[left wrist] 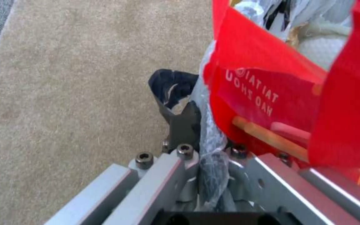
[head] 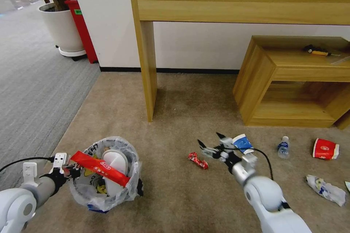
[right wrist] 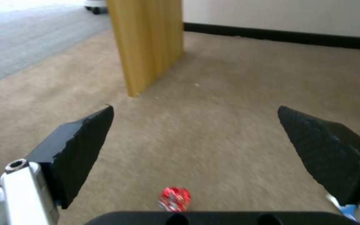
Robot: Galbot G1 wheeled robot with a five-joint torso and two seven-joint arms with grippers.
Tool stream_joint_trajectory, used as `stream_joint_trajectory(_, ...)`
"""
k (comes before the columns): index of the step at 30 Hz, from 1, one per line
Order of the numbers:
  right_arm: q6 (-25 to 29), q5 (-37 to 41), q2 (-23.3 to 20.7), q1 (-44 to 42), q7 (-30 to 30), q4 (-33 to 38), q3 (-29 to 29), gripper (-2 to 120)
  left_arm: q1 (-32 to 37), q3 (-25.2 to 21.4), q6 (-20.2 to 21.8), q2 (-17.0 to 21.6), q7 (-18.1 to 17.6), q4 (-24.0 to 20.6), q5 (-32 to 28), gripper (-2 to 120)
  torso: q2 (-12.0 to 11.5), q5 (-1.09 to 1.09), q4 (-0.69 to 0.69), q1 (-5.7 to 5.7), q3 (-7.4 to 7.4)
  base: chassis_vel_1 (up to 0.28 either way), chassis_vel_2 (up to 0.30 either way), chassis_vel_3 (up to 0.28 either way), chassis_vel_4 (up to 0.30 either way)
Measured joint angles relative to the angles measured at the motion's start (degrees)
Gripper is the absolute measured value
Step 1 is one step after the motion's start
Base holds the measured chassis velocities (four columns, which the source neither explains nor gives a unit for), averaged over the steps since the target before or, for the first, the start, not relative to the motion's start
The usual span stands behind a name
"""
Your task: Pick up the trash bin and place the garbage on the floor into it.
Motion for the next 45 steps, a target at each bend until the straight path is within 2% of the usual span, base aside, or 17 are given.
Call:
stream_joint_trajectory(6, 1.12, 0.13, 0.90, -1.97, -0.54, 0.20, 3.04, 100, 1.09, -1.25, 0.00, -0.05, 1.03, -0.75, 0.36, 0, -0.01, -0.01, 0.01, 0.00, 0.00, 0.000, 0.000, 0.000, 0.000)
stream_joint_trajectory(16, 1.24, -0.01, 1.18, -1.59, -0.56, -0.11, 3.36, 100, 1.86, -2.02, 0.00, 0.19, 1.70, -1.14, 0.44, 0, -0.01, -0.01, 0.02, -0.01, -0.01, -0.035, 0.042, 0.036, -0.034)
stream_joint_trajectory(23, 0.81, -1.59, 1.36, -0.35, -0.42, -2.72, 1.23, 100, 2.42, -2.47, 0.00, 0.05, 2.10, -1.41, 0.61, 0, -0.01, 0.00, 0.00, 0.02, 0.02, -0.155, 0.137, 0.138, -0.149)
stream_joint_trajectory(30, 0.27, -3.55, 1.23, 2.01, -0.36, -8.68, -2.47, 100, 2.79, -2.69, 0.00, -0.13, 2.17, -1.73, 0.59, 0, -0.01, -0.03, 0.01, 0.02, 0.01, -0.092, 0.091, 0.080, -0.089)
stream_joint_trajectory(37, -4.29, -7.10, 0.53, 5.37, -1.07, -17.96, -8.99, 100, 3.12, -3.42, 0.01, -0.26, 2.16, -1.79, 0.28, 0, -0.01, -0.01, 0.01, 0.00, 0.00, 0.000, 0.000, 0.000, 0.000)
stream_joint_trajectory(39, -4.78, -7.64, 0.61, 5.70, -1.10, -18.53, -9.40, 100, 3.18, -3.58, 0.00, -0.26, 2.16, -1.83, 0.23, 0, -0.01, -0.01, 0.01, 0.01, 0.00, 0.000, 0.000, 0.000, 0.000)
stream_joint_trajectory(41, -8.29, -8.56, 1.30, 7.04, -0.91, -20.29, -10.77, 100, 3.72, -4.36, 0.00, -0.25, 2.19, -2.24, -0.25, 0, -0.01, -0.01, 0.00, 0.01, 0.00, 0.000, 0.000, 0.000, 0.000)
stream_joint_trajectory(45, -11.79, -8.94, 1.76, 7.58, -0.07, -20.80, -11.47, 100, 4.53, -5.25, 0.00, -0.25, 2.24, -2.68, -0.84, 0, -0.01, -0.02, 0.02, 0.00, 0.00, 0.000, 0.000, 0.000, 0.000)
